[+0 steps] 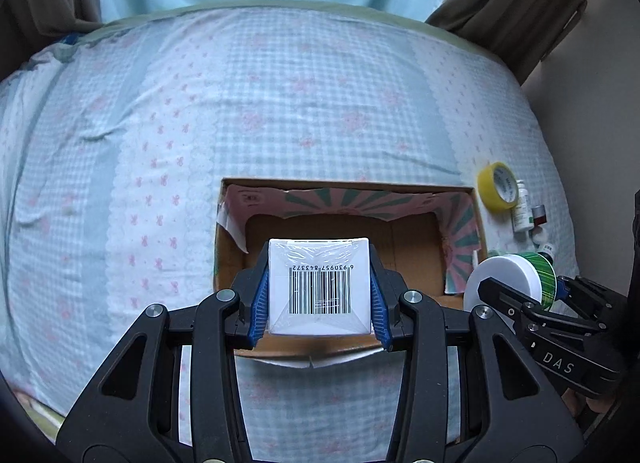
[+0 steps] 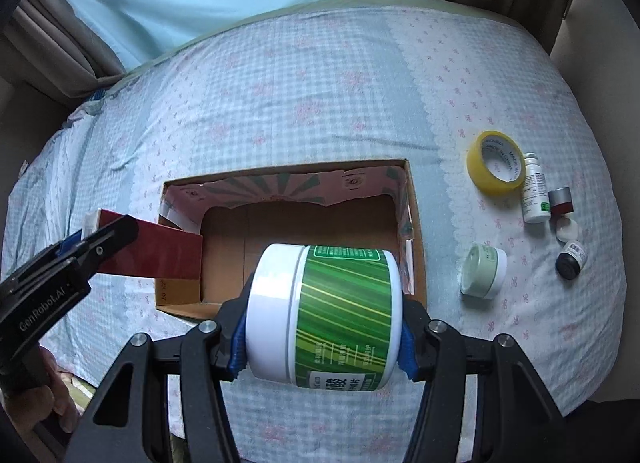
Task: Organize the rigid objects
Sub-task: 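Carry the red box and green-labelled jar over the cardboard box with both tools, then release the red box and green jar into the cardboard box with both tools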
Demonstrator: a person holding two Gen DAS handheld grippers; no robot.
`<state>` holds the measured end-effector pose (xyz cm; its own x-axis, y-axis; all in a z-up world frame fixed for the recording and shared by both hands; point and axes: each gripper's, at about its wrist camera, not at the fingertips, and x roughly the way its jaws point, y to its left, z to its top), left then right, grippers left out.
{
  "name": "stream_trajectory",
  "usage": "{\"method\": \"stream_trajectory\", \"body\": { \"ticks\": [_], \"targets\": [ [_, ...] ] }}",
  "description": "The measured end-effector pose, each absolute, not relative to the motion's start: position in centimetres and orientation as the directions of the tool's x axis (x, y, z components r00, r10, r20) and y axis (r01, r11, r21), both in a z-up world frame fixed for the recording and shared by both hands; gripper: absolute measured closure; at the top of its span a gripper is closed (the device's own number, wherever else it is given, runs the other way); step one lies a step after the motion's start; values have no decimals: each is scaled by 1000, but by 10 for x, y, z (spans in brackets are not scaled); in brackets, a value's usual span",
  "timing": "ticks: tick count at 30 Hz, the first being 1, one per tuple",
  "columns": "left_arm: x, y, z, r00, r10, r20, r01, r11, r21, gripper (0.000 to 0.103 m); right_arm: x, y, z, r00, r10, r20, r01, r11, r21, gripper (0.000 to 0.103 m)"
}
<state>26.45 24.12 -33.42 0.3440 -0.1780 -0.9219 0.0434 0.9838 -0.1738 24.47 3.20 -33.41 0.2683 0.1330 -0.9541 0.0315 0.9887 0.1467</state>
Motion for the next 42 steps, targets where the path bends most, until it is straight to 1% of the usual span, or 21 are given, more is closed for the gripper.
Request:
{"method": "stream_trajectory", "body": {
  "ticks": [7,12,15,17,18,19,20,25,29,33,39,42],
  "targets": [
    [294,239,-392,255,-150,-955,45,989,-143,66,271,35,-393,204,113,-972,33,992,122,50],
    [312,233,-413,220,-140,-965,65,989,-129,66,287,36,-426,160,119,-980,39,991,127,50],
    [323,229,-421,193,-139,-971,84,989,-125,65,294,38,-435,160,132,-978,18,990,137,50],
    [326,229,-423,172,-169,-971,83,984,-157,62,295,41,-435,202,150,-968,-20,989,149,49],
    [327,230,-420,174,-186,-967,83,981,-174,37,296,43,-435,213,160,-964,-34,987,156,36],
    [326,231,-416,180,-191,-965,83,980,-179,2,297,44,-435,208,172,-963,-51,985,164,20],
    [325,233,-411,199,-194,-961,82,980,-181,1,298,46,-437,194,176,-965,-68,984,166,0],
    [313,243,-398,233,-149,-961,91,987,-131,0,285,44,-433,227,166,-960,-141,981,137,0],
    [303,248,-392,242,-147,-959,77,988,-132,0,275,41,-432,224,135,-965,-130,986,107,0],
    [292,250,-381,259,-136,-956,71,990,-122,0,268,38,-426,194,132,-972,-115,987,111,0],
    [271,252,-352,308,-129,-943,73,991,-111,0,255,41,-397,239,127,-963,-121,988,100,0],
    [255,254,-327,344,-124,-931,74,992,-105,0,246,42,-378,264,123,-957,-129,987,91,0]
  ]
}}
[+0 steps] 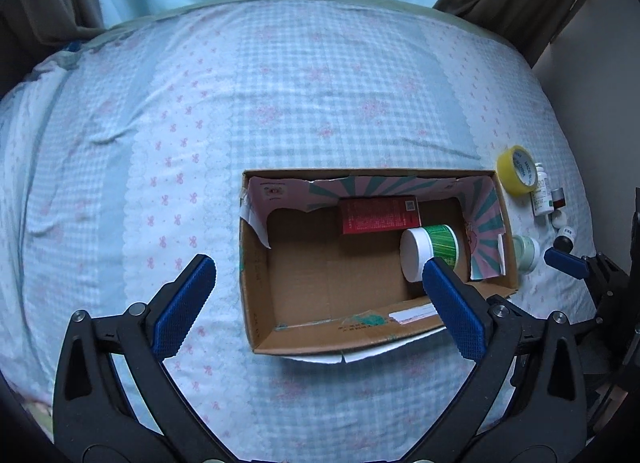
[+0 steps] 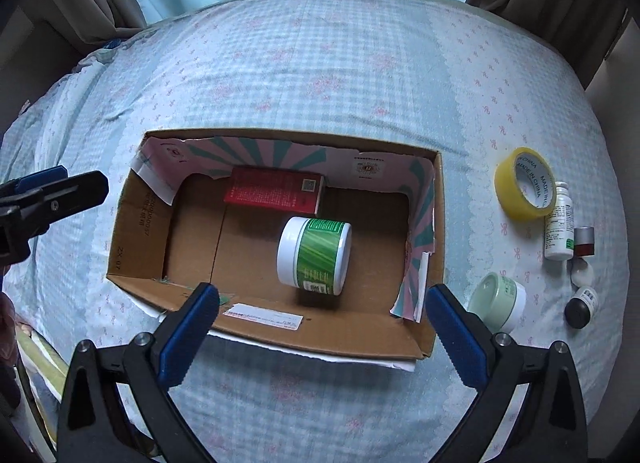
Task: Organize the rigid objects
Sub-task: 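Release the red box and green jar into the cardboard box with both tools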
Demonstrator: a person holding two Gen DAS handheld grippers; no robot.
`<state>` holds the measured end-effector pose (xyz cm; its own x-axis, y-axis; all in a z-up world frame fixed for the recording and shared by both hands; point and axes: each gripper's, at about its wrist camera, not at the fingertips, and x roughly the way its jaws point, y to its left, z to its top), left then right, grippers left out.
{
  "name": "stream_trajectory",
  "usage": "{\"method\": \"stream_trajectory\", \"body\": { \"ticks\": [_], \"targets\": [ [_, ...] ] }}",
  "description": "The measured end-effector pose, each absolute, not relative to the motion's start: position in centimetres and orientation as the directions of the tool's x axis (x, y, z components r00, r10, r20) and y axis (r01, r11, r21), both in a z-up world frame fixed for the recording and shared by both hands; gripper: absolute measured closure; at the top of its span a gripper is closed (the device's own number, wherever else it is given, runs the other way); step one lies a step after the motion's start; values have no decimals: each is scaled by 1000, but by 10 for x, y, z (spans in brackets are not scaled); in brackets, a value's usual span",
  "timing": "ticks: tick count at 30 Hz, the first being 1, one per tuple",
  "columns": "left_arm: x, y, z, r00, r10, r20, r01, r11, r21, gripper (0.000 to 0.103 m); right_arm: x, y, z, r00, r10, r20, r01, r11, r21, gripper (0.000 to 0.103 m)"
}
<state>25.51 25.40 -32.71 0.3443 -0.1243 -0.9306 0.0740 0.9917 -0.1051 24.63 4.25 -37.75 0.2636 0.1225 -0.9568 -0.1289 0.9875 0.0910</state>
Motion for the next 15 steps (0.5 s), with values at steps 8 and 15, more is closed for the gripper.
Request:
{"method": "stream_trajectory", "body": {
  "ticks": [8,15],
  "targets": [
    [205,262,-262,461,-83,-884,45,997,-70,0,208,37,-312,325,141,-935,-82,989,120,0],
    [164,241,-235,509,-127,-852,45,992,-120,0,170,3,-275,383,94,-919,-25,995,92,0]
  ]
}}
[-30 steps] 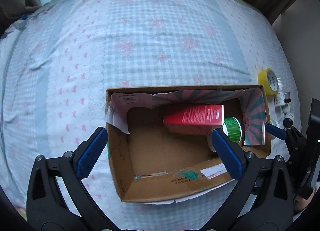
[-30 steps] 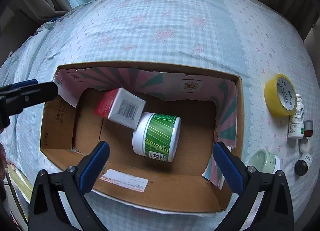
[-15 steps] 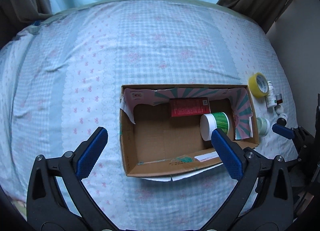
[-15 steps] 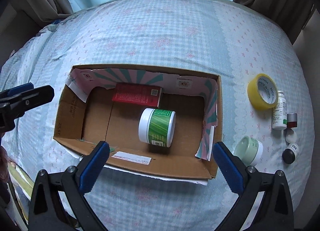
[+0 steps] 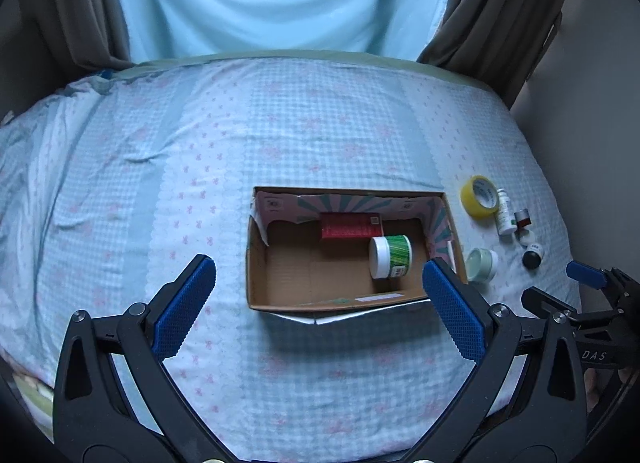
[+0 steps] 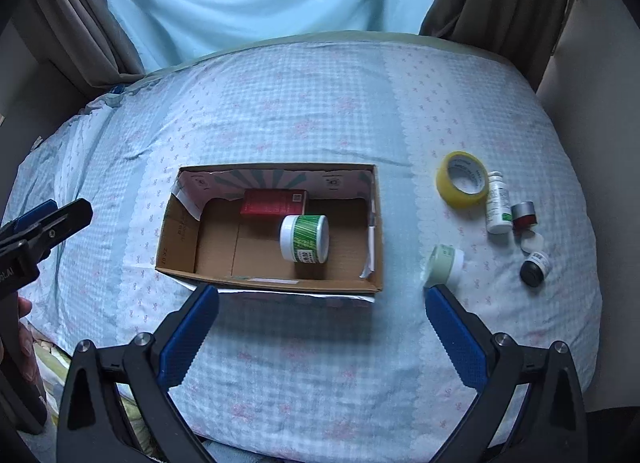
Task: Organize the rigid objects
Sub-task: 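Move both tools back toward the remaining items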
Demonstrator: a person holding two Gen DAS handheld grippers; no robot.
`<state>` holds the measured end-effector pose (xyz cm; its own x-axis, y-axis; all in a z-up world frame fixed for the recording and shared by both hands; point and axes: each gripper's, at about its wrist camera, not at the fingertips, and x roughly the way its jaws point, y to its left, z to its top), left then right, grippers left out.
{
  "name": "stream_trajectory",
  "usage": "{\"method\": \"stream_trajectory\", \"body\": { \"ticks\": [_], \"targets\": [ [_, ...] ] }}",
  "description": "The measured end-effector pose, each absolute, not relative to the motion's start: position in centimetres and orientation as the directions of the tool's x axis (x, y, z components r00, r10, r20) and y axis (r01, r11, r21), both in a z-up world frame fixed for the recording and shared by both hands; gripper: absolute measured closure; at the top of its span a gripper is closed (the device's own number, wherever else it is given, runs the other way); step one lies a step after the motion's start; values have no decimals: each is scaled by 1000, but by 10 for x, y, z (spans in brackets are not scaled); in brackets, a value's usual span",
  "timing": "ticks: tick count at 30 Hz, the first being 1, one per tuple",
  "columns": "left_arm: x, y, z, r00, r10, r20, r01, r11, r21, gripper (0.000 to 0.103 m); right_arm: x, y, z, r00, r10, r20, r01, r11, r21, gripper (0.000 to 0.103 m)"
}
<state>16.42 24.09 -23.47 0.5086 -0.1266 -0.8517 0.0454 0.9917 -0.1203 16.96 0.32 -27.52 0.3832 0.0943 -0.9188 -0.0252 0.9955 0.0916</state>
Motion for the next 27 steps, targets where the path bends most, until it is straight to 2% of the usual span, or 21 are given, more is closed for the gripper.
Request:
{"method": "stream_trajectory", "body": {
  "ticks": [8,13,20,27],
  "targets": [
    [135,155,-215,537,-148,-831,89,989,-119,0,128,-77,-258,424,25,-906,55,997,53,0],
    [119,85,-216,530,-124,-839,47,992,-118,0,114,-136,-261,443,25,-896,37,998,47,0],
    [116,-5,-245,474,-137,-870,-10,987,-161,0,118,-222,-271,451,12,-892,-31,1000,-2,0],
    [140,-62,-283,412,-147,-899,-3,987,-163,0,145,-287,-294,398,17,-917,27,999,30,0]
  ]
}}
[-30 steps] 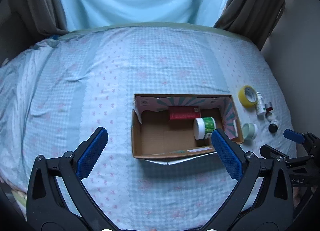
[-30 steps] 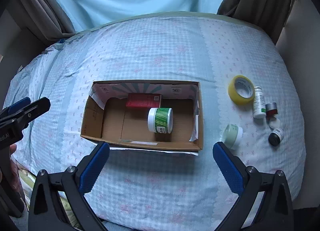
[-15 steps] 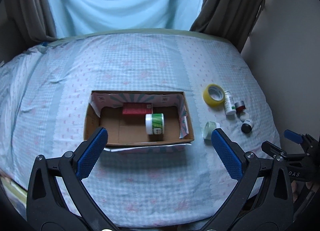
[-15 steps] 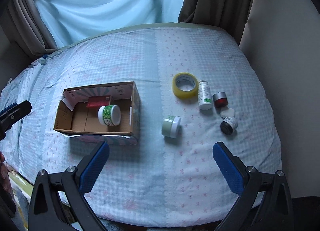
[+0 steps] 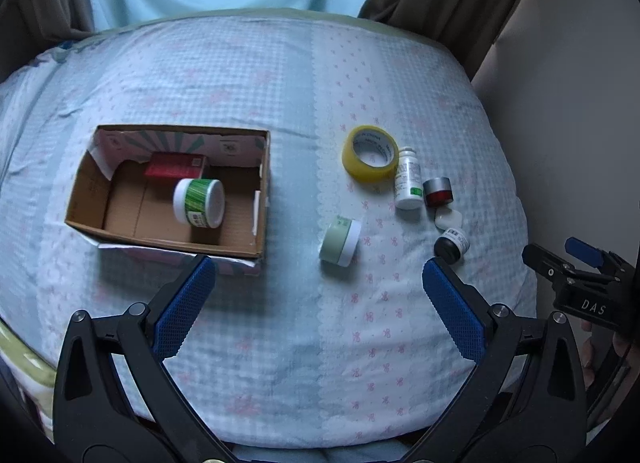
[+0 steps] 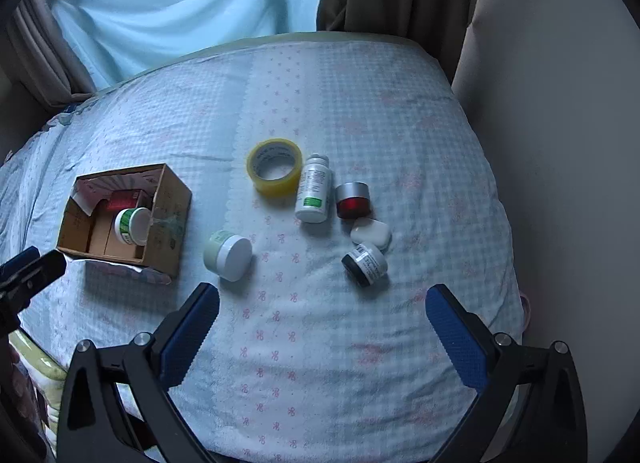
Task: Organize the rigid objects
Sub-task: 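Move both tools back toward the remaining items, then grasp the pale green jar with the left tool while the right tool grasps the white earbud case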
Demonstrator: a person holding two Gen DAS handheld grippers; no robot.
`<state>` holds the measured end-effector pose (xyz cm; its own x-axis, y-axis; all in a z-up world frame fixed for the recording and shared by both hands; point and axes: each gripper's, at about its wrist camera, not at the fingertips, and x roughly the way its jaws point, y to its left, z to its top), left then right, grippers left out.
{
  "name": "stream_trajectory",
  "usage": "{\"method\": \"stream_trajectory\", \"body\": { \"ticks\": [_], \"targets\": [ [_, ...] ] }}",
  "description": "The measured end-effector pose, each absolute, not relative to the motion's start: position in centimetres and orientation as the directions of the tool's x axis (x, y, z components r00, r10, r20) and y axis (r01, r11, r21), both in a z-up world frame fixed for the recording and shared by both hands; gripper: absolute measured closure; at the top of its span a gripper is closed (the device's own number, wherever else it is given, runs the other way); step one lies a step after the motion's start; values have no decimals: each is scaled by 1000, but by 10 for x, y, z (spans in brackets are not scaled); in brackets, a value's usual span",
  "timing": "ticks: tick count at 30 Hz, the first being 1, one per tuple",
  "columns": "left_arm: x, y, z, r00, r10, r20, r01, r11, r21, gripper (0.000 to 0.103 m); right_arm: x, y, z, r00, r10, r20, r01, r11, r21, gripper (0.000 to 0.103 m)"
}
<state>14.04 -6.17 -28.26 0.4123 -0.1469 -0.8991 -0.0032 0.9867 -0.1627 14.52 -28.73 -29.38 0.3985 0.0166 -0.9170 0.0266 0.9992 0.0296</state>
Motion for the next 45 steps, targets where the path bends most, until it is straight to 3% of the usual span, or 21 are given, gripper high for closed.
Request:
{"method": "stream_trajectory", "body": {
  "ticks": [20,27,30,33,36,40,45],
  "targets": [
    [233,-124,-467,157,-85,-984,79,994,-73,0,271,-366,-466,107,-4,-994,225,974,21,1],
    [251,-128,-500,93,-78,-993,81,994,-70,4,295,-359,-498,58,-26,-998,223,975,-12,16],
    [256,-131,-508,83,-71,-994,88,994,-63,6,302,-353,-507,39,-27,-999,213,977,-18,19],
    [261,-133,-515,75,-64,-995,99,994,-56,9,308,-348,-521,6,-12,-1000,220,975,-11,36],
    [263,-137,-524,62,-85,-994,102,992,-78,35,308,-346,-529,-11,-33,-999,225,974,-35,43],
    [265,-140,-541,26,-112,-993,88,990,-109,58,307,-342,-536,-16,-45,-999,239,970,-47,45],
    [267,-139,-542,47,-134,-990,77,988,-130,61,309,-332,-542,-15,-48,-999,252,966,-51,45]
  ]
}}
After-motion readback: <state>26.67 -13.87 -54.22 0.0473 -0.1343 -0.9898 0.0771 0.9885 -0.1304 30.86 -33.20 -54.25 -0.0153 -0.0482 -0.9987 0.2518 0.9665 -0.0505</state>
